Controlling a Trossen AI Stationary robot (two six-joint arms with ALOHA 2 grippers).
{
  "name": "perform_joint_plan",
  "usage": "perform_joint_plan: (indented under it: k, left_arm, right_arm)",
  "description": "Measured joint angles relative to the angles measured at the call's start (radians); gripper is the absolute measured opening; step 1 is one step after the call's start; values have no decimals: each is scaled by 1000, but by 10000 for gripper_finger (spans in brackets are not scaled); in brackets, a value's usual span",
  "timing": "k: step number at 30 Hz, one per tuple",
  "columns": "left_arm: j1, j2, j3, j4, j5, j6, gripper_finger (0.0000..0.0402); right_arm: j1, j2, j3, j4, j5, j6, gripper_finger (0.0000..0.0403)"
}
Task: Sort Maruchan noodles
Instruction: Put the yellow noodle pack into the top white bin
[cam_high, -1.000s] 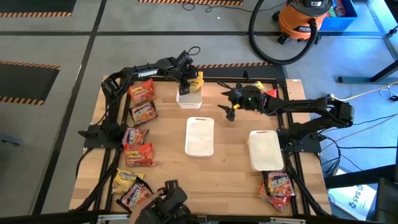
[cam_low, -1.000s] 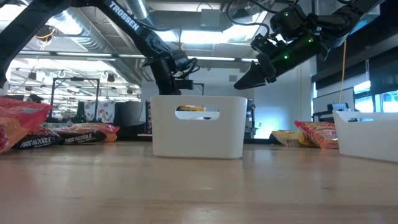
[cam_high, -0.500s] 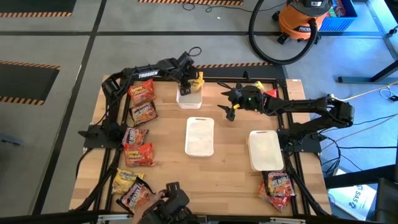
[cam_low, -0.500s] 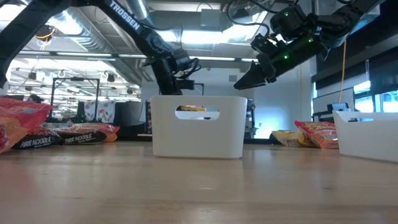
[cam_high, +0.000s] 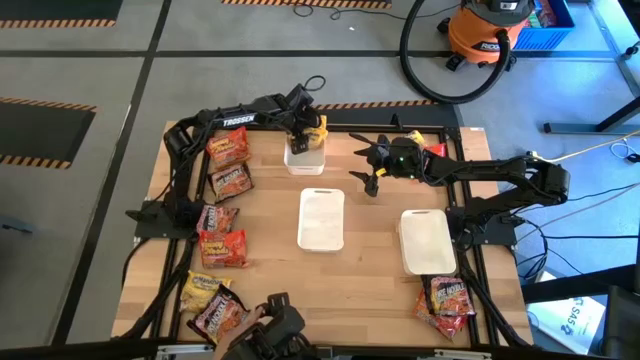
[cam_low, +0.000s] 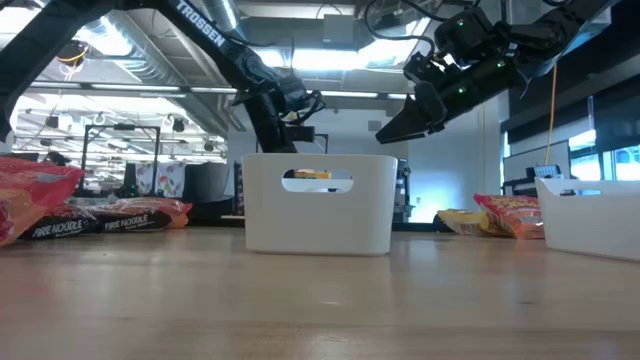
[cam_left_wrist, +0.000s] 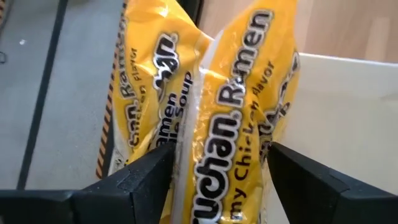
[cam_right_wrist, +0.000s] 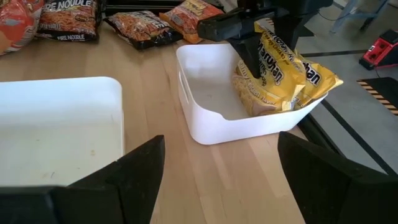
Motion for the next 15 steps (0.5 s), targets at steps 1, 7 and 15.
perform_joint_plan:
  k: [1,7,15]
  left_arm:
    - [0,-3,5,-3,-6,-1,258]
    - [-4,-14,63,-38,-41,-2,261]
    - [-17,-17,166,-148,-40,-2,261]
  right_arm:
    - [0,0,0,0,0,0,292]
    - [0,0,0,0,0,0,292]
    - [-1,0,0,1,0,0,292]
